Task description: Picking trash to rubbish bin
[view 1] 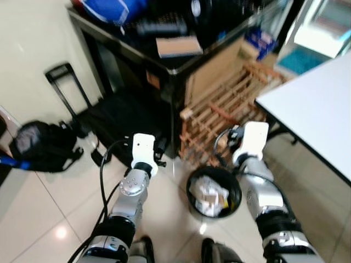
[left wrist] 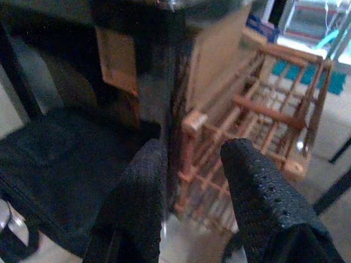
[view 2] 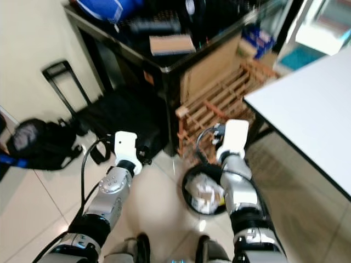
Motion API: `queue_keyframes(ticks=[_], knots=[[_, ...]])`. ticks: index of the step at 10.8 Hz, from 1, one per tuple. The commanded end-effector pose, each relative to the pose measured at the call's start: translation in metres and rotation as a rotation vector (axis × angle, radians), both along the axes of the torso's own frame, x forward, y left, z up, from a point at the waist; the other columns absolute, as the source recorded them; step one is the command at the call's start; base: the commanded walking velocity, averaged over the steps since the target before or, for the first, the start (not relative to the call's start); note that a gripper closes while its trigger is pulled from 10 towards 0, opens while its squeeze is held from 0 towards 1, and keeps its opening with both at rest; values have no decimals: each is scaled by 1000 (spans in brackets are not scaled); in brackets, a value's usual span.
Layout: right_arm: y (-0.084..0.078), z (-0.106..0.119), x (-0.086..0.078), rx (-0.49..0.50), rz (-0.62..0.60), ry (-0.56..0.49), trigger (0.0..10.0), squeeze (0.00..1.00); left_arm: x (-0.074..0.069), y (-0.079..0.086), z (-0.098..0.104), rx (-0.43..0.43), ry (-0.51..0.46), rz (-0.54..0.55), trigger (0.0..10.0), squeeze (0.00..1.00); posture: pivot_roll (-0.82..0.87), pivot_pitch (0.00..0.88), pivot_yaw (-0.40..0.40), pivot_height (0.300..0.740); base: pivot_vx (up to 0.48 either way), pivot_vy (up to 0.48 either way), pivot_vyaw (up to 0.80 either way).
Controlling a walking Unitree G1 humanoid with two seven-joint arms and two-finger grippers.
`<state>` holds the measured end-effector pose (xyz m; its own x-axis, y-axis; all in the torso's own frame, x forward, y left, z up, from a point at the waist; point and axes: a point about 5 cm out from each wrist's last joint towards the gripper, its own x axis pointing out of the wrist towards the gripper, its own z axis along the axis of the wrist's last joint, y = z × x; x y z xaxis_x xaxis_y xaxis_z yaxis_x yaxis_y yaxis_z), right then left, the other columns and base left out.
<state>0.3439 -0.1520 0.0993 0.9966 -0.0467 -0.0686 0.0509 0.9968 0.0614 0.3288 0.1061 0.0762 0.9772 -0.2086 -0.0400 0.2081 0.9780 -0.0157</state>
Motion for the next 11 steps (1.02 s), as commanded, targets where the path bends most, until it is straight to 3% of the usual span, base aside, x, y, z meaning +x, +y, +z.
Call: queue_keyframes(ticks=[1,11], knots=[[1,-2,0,16,-10,6,10000,0,2,2,4,10,-16,13,10000,0,-14,79,32,740,0,0,0],[10,-9,-4,22,19,36,10000,0,3,0,4,-7,-17,19,10000,0,-23,47,19,740,0,0,0]])
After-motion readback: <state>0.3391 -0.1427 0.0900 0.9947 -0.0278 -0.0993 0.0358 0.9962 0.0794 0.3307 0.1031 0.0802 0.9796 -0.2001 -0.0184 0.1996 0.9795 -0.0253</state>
